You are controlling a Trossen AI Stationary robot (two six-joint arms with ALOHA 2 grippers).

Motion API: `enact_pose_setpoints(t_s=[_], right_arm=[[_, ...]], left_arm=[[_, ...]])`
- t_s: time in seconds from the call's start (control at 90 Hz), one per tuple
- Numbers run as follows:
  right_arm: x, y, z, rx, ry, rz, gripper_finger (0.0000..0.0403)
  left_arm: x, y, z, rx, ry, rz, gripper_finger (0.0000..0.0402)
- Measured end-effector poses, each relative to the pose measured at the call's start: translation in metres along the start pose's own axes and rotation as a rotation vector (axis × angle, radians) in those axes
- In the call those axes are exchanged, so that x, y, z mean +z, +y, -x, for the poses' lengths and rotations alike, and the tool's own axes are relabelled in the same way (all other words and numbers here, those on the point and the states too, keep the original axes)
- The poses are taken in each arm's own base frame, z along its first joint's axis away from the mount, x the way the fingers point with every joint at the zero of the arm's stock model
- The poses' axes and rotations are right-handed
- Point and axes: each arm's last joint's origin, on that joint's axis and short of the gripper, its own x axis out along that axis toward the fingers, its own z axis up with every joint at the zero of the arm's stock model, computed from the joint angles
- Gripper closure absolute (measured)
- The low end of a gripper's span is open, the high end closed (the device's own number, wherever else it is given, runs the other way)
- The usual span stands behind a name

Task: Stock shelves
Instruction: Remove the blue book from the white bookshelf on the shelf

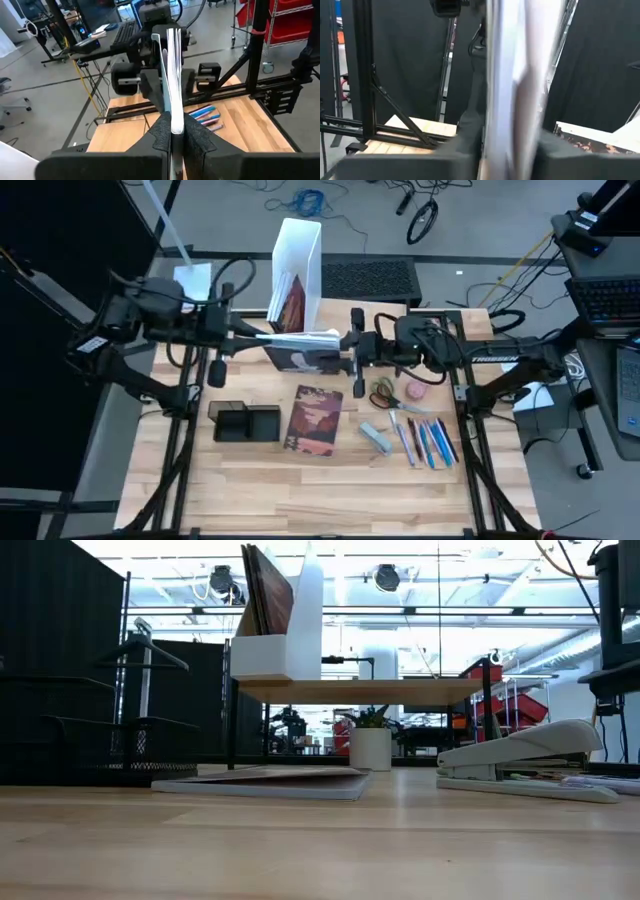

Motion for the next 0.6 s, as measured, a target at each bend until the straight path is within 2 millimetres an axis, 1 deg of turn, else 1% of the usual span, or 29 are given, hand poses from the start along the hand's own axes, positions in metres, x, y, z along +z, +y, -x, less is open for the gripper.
enact_pose_setpoints(t_s=[0.056, 0.233, 0.367, 0.533, 0.6], right_arm=[[0.000, 0.000, 0.000, -0.002, 0.006, 0.000, 0.0389], [-0.005, 0.001, 0.000, 0.006, 0.056, -0.034, 0.0395], [-0.011, 0.003, 0.000, 0.007, 0.114, -0.081, 0.0397], [-0.025, 0.010, 0.003, -0.005, 0.268, -0.170, 0.0400], [-0.033, 0.014, 0.003, -0.005, 0.300, -0.220, 0.0400]], left_arm=[[0.000, 0.000, 0.000, 0.001, -0.003, -0.002, 0.0383], [0.001, 0.000, 0.001, 0.005, -0.010, -0.003, 0.0358], [-0.001, 0.001, 0.001, 0.053, 0.018, -0.003, 0.0332], [-0.006, 0.004, 0.002, 0.146, 0.086, -0.024, 0.0287], [-0.007, 0.004, 0.005, 0.157, 0.096, -0.024, 0.0272]])
